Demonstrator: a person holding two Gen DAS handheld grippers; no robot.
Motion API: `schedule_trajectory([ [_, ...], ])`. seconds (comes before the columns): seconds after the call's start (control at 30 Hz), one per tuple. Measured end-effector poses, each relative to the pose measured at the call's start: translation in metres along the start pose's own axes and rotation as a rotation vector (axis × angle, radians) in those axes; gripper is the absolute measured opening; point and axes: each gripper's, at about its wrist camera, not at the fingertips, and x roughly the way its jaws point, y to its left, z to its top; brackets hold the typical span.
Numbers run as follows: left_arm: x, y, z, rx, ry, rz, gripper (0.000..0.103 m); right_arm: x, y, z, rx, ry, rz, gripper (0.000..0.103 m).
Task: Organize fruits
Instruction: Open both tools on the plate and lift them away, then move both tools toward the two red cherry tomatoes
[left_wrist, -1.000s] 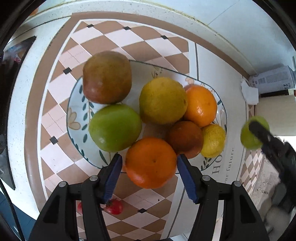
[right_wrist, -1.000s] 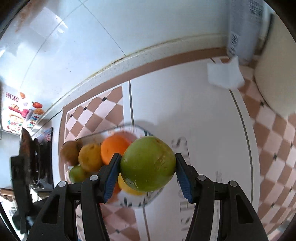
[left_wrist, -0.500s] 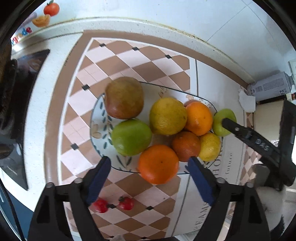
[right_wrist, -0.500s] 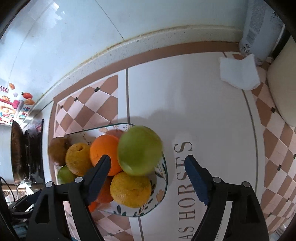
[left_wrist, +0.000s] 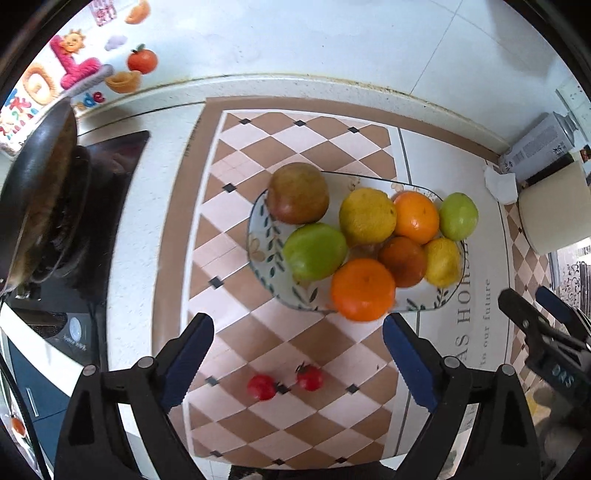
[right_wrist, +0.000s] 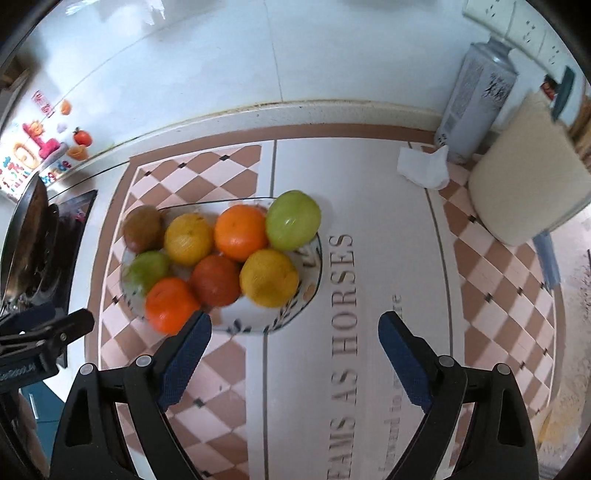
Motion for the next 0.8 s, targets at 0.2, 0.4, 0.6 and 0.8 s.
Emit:
schedule_trajectory([
  [0.2, -0.028, 0.004, -0.028, 0.009, -0.072, 0.005, 0.094, -0.039, 0.010, -0.029, 0.009, -0.040, 0.009, 0.094],
  [0.4, -0.062, 0.005, -0.052, 0.025, -0.147, -0.001, 0.094, -0.079, 0.017, -0.057, 0.010, -0.097, -0.008, 0.094],
  [0.6, -0.105, 0.005, -0.074, 0.053, -0.242, -0.006, 0.094, -0.122, 0.025, -0.076, 0.011, -0.154, 0.006, 0.094],
  [0.8, -0.138, 0.003, -0.093, 0.084, -0.312, -0.009, 0.094, -0.167, 0.035, -0.088, 0.007, -0.225, 0.009, 0.094],
])
